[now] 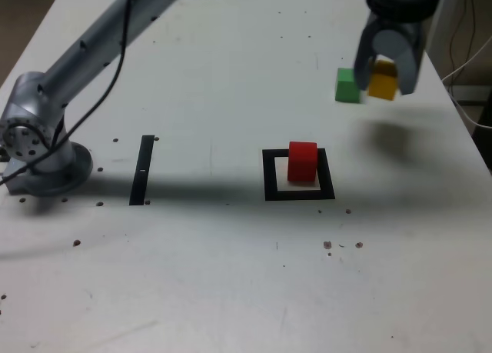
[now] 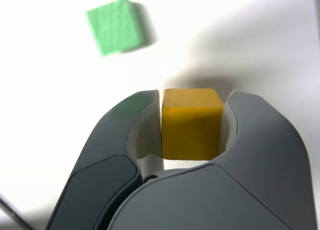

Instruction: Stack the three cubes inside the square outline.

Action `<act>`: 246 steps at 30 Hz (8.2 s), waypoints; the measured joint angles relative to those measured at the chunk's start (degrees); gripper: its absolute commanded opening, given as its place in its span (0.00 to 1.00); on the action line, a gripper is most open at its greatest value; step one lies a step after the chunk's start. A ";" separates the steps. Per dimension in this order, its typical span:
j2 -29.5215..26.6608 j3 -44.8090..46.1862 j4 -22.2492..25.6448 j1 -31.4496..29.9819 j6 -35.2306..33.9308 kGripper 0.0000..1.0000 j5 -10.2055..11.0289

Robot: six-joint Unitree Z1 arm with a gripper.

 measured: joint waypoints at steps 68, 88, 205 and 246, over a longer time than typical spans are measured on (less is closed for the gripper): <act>-21.81 49.44 -21.40 -8.13 -20.65 1.00 -10.39; -23.50 51.60 -22.44 -7.70 -20.60 1.00 -9.49; -22.07 28.99 -0.19 -5.48 -13.27 0.23 -3.58; -18.96 33.94 -5.15 -11.16 -17.20 0.24 -7.93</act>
